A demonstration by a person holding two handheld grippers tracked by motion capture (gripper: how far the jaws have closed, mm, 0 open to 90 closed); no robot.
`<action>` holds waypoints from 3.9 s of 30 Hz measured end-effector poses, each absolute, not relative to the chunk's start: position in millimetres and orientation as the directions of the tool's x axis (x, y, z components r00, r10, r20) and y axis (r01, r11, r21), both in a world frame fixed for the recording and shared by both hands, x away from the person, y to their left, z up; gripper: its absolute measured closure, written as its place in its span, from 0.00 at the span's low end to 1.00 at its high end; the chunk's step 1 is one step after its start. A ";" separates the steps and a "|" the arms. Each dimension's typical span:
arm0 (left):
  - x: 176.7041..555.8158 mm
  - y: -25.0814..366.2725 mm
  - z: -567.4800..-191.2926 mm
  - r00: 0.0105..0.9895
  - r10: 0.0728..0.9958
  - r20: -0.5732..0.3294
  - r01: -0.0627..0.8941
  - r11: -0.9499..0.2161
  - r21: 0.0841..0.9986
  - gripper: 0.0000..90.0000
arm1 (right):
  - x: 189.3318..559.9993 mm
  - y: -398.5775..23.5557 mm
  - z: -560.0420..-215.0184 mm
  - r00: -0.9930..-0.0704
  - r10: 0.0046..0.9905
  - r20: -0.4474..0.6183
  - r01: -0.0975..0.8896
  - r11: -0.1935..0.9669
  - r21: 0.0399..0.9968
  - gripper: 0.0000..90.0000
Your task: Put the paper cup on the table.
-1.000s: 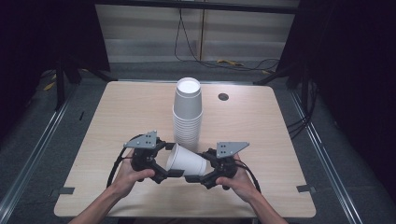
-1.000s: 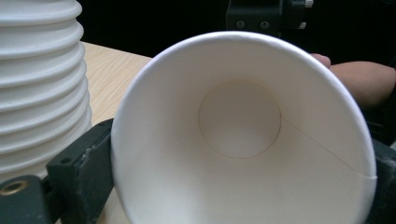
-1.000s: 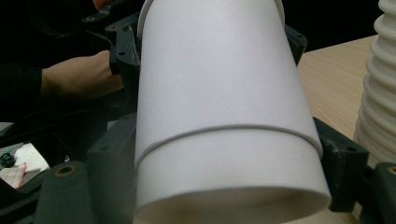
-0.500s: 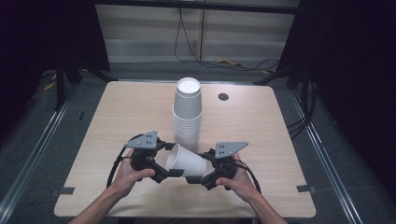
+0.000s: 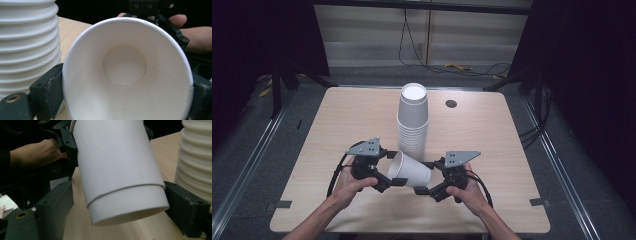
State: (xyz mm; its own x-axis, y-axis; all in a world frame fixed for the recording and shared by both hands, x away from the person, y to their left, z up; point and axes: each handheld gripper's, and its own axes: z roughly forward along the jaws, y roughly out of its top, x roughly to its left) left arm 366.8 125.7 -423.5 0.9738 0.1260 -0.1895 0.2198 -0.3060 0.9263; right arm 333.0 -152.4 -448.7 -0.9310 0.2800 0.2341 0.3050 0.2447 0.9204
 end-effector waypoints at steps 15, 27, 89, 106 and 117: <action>367.1 134.4 -421.3 0.965 0.178 -0.194 0.246 -0.346 0.905 0.10 | 335.3 -164.0 -447.3 -0.902 0.374 0.214 0.320 0.249 0.914 0.15; 367.5 155.7 -409.8 0.956 0.257 -0.143 0.236 -0.380 0.894 0.10 | 335.2 -169.6 -445.8 -0.860 0.476 0.181 0.335 0.261 0.905 0.15; 424.3 186.0 -406.5 0.810 0.586 0.024 0.392 -0.571 0.721 0.10 | 335.1 -186.6 -446.2 -0.810 0.555 0.191 0.374 0.237 0.897 0.15; 447.5 174.4 -416.5 0.805 0.586 0.089 0.439 -0.691 0.575 0.09 | 335.7 -183.6 -448.5 -0.810 0.558 0.180 0.370 0.248 0.896 0.15; 461.9 167.0 -430.7 0.791 0.603 0.104 0.468 -0.706 0.531 0.07 | 335.7 -183.1 -449.3 -0.811 0.558 0.177 0.370 0.253 0.894 0.15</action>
State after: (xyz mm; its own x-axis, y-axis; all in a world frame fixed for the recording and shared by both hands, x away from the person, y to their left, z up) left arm 461.9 167.0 -430.7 0.7911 0.6029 0.1035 0.4684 -0.7059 0.5313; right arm 335.7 -183.1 -449.3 -0.8105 0.5582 0.1774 0.3701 0.2533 0.8938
